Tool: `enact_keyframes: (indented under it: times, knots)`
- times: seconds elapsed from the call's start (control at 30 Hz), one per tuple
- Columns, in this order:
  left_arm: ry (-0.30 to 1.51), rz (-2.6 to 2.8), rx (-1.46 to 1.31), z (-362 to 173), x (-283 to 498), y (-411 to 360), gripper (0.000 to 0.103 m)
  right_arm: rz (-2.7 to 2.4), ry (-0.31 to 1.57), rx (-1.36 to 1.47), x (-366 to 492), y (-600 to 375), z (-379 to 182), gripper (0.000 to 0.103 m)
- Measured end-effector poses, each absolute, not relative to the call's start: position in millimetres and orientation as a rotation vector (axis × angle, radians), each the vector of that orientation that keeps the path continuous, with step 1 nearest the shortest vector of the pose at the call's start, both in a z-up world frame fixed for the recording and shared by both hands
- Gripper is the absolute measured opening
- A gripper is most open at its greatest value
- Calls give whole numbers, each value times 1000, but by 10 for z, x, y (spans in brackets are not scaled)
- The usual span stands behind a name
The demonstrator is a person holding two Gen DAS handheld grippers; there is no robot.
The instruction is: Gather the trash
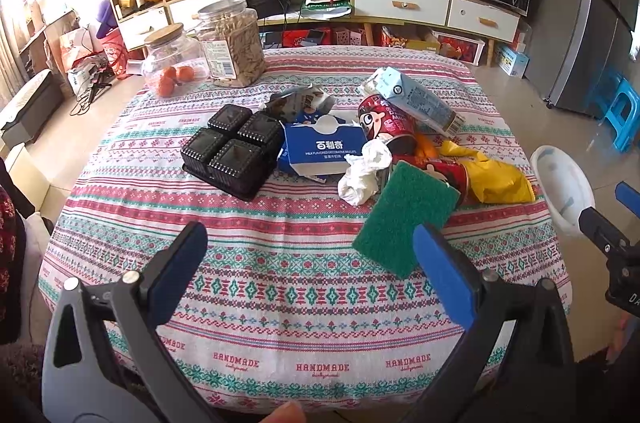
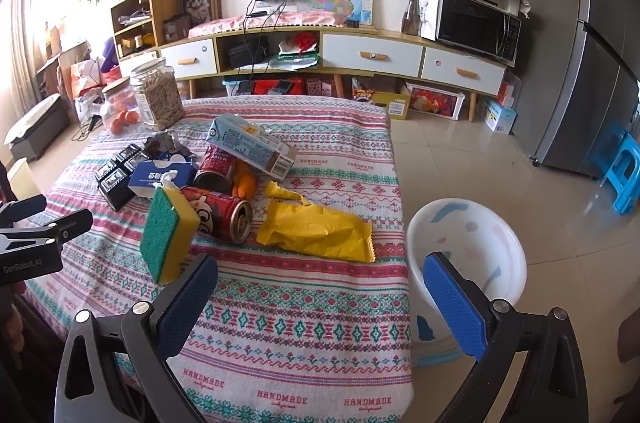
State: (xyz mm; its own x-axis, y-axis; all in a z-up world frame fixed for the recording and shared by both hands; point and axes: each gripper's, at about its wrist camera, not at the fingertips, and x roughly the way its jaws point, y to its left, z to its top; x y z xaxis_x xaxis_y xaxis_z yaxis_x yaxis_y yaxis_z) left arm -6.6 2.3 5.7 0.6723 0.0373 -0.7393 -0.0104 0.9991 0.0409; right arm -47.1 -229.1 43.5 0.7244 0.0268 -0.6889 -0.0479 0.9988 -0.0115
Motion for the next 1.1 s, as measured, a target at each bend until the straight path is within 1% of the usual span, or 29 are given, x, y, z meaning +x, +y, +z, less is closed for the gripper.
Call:
enact_keyframes:
  times: [0.47,1.1]
  knots:
    - [808,37,29,100,-82,47,102,68,707,-45,-526,-2212,503,103]
    - [804,39,22,119,-103,68,102,81,718,-46,-494,-2180,468,103]
